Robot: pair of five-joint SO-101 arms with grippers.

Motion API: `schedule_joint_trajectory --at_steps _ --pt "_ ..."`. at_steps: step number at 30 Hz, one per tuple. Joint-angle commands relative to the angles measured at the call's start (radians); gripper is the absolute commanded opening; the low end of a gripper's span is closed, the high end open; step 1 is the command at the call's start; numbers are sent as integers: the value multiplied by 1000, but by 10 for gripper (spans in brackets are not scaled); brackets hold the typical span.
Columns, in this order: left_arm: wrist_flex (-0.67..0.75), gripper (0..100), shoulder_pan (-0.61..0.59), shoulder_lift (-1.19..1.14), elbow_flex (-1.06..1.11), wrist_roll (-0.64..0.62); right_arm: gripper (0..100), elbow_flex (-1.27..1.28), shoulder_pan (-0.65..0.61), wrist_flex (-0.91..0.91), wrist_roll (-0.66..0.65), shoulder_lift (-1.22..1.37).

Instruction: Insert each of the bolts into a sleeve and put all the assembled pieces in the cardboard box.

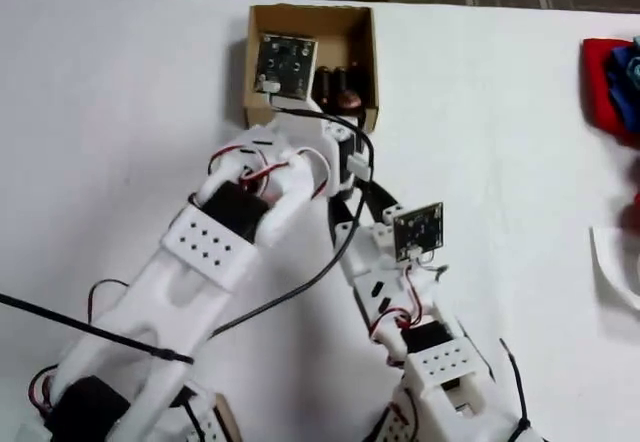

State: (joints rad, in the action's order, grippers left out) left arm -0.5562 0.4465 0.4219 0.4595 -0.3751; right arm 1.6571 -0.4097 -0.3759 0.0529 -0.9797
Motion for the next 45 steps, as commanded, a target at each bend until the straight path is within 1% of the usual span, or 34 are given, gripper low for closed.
schedule_joint_trajectory --at_steps 1,10,18,22,24,27,29,32,34,38,40,42,45 --pt "-14 27 12 0 -56 37 21 -3 33 -24 -11 -30" --pt "-32 27 15 -6 -48 41 21 -3 27 -24 -11 -33" --pt "-25 27 104 -6 53 43 21 -2 28 -24 -11 -30" --pt "-26 27 109 -6 88 49 21 21 33 -24 -11 -36" --pt "-31 27 106 -6 108 121 21 23 33 -24 -23 -36" --pt "-31 28 94 -5 133 242 21 25 33 -24 -117 -36" --pt "-35 31 74 -3 131 256 21 25 33 -24 -155 -33" --pt "-81 33 49 2 96 262 21 25 33 -24 -158 -31" --pt "-137 61 28 -2 53 262 21 25 33 -24 -158 -31" --pt "-247 199 -18 3 -12 262 21 25 33 -24 -158 -30" --pt "-308 246 -29 5 -42 258 21 25 33 -24 -158 -30" --pt "-356 252 -29 5 -65 258 21 25 33 -24 -158 -30" --pt "-384 252 -25 5 -79 259 21 25 33 -24 -158 -30"
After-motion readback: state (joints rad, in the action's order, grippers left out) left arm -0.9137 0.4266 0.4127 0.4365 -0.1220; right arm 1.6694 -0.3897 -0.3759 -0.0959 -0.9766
